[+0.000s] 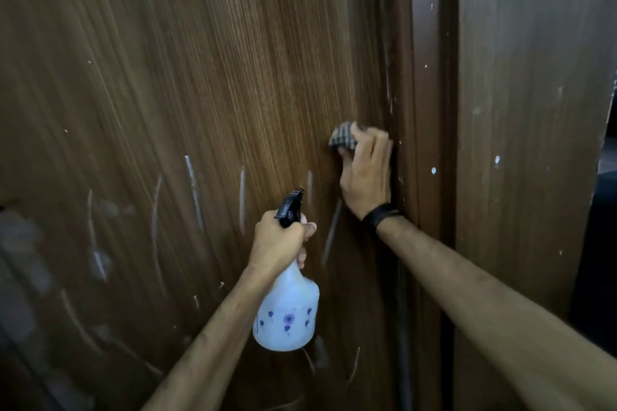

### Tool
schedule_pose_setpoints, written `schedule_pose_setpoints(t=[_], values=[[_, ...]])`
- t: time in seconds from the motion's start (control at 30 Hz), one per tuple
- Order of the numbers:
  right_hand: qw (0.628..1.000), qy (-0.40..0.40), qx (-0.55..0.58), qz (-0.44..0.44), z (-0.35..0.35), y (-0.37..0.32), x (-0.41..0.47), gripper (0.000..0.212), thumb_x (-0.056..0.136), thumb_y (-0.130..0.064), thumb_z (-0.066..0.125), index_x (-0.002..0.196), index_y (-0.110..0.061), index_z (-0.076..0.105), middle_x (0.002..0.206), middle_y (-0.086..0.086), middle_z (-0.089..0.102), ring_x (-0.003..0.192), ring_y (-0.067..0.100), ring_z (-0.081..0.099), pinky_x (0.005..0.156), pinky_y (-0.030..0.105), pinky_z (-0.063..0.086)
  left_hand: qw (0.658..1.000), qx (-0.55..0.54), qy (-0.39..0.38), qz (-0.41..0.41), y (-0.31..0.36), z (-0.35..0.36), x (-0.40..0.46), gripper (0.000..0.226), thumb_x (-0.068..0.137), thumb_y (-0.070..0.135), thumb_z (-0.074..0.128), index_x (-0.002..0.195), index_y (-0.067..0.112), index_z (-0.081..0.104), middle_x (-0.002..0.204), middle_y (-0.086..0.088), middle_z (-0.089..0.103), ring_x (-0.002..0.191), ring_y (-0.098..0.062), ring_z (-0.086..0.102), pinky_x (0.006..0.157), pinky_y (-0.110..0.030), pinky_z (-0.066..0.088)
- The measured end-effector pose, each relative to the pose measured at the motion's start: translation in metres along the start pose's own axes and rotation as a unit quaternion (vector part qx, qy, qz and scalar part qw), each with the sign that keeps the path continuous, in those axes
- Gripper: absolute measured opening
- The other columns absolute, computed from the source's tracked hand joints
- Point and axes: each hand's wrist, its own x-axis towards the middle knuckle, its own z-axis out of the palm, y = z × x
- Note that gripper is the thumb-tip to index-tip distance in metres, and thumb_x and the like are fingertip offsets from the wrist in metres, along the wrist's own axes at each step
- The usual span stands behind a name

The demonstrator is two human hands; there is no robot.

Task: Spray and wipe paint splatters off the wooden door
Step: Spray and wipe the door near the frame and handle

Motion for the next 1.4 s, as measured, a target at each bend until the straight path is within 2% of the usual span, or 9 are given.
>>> schedule_pose_setpoints(t=[0.2, 0.3, 0.4, 0.57, 0.7, 0.9, 1.13, 1.27, 1.4], values=[[0.998, 0.038, -0.024, -0.046, 0.01, 0.004, 0.02, 0.036, 0.094, -0.016, 0.061, 0.126, -0.012, 0.046, 0.119, 0.013, 0.045, 0.094, 0.027, 0.044, 0.079, 0.033, 0.039, 1.0, 0.002, -0.024, 0.001, -0.012, 0.006, 0.0, 0.014, 0.09, 0.008, 0.066, 0.079, 0.013, 0.06, 0.053, 0.001, 0.053, 0.044, -0.017, 0.051, 0.05, -0.03, 0.044], [0.989, -0.026, -0.045, -0.135, 0.007, 0.012, -0.028, 0.051, 0.083, -0.012, 0.063, 0.13, -0.013, 0.042, 0.12, 0.01, 0.038, 0.095, 0.028, 0.04, 0.074, 0.039, 0.05, 1.0, 0.002, -0.015, -0.011, -0.017, 0.005, 0.0, 0.015, 0.09, 0.006, 0.065, 0.079, 0.013, 0.059, 0.053, 0.001, 0.052, 0.043, -0.017, 0.05, 0.048, -0.03, 0.043], [0.972, -0.11, -0.046, -0.202, 0.004, 0.023, -0.089, 0.046, 0.085, -0.017, 0.05, 0.131, -0.012, 0.043, 0.12, 0.011, 0.038, 0.096, 0.028, 0.042, 0.076, 0.043, 0.054, 1.0, 0.004, -0.015, -0.015, -0.02, 0.003, -0.002, 0.015, 0.09, 0.005, 0.064, 0.078, 0.013, 0.058, 0.051, -0.001, 0.052, 0.043, -0.018, 0.05, 0.05, -0.032, 0.044], [0.985, -0.1, -0.016, -0.139, 0.006, 0.01, -0.084, 0.055, 0.081, -0.009, 0.06, 0.132, -0.011, 0.041, 0.122, 0.011, 0.037, 0.096, 0.027, 0.042, 0.076, 0.044, 0.055, 0.999, 0.003, -0.031, -0.016, -0.022, -0.003, -0.005, 0.011, 0.09, 0.006, 0.065, 0.083, 0.012, 0.059, 0.053, 0.0, 0.052, 0.044, -0.016, 0.05, 0.051, -0.032, 0.045], [0.998, -0.027, -0.008, -0.057, 0.013, -0.01, -0.004, 0.048, 0.093, -0.023, 0.051, 0.138, -0.018, 0.037, 0.128, 0.007, 0.033, 0.095, 0.021, 0.039, 0.077, 0.033, 0.044, 1.0, -0.005, -0.019, -0.022, -0.023, -0.003, 0.0, 0.012, 0.088, 0.003, 0.066, 0.085, 0.01, 0.058, 0.058, -0.005, 0.052, 0.044, -0.017, 0.049, 0.049, -0.03, 0.044], [0.985, -0.04, -0.033, -0.164, 0.018, 0.001, -0.035, 0.053, 0.088, -0.014, 0.061, 0.138, -0.017, 0.041, 0.119, 0.005, 0.037, 0.094, 0.023, 0.041, 0.08, 0.037, 0.046, 0.999, -0.022, -0.031, -0.033, -0.032, 0.002, 0.001, 0.01, 0.088, 0.003, 0.066, 0.087, 0.011, 0.061, 0.059, -0.003, 0.053, 0.044, -0.017, 0.049, 0.049, -0.031, 0.045], [0.939, -0.173, -0.04, -0.294, 0.007, 0.028, -0.139, 0.052, 0.091, -0.012, 0.054, 0.141, -0.014, 0.042, 0.121, 0.008, 0.042, 0.1, 0.027, 0.045, 0.076, 0.041, 0.053, 0.998, -0.01, -0.027, -0.053, -0.049, -0.005, -0.011, 0.008, 0.089, 0.005, 0.066, 0.094, 0.009, 0.062, 0.059, -0.004, 0.056, 0.046, -0.017, 0.051, 0.05, -0.031, 0.046], [0.941, -0.198, -0.023, -0.274, 0.005, 0.019, -0.124, 0.053, 0.088, -0.017, 0.05, 0.14, -0.015, 0.039, 0.129, 0.008, 0.038, 0.106, 0.027, 0.045, 0.081, 0.042, 0.051, 0.998, -0.016, -0.028, -0.063, -0.058, -0.012, -0.016, 0.009, 0.089, 0.004, 0.066, 0.09, 0.011, 0.06, 0.061, -0.002, 0.055, 0.045, -0.016, 0.05, 0.05, -0.031, 0.045], [0.982, -0.103, -0.006, -0.155, 0.015, -0.006, -0.058, 0.051, 0.091, -0.016, 0.055, 0.139, -0.015, 0.039, 0.13, 0.008, 0.035, 0.104, 0.026, 0.044, 0.086, 0.039, 0.047, 0.997, -0.024, -0.026, -0.07, -0.067, -0.013, -0.015, 0.01, 0.089, 0.003, 0.065, 0.091, 0.011, 0.06, 0.065, -0.004, 0.056, 0.045, -0.016, 0.051, 0.05, -0.03, 0.045]])
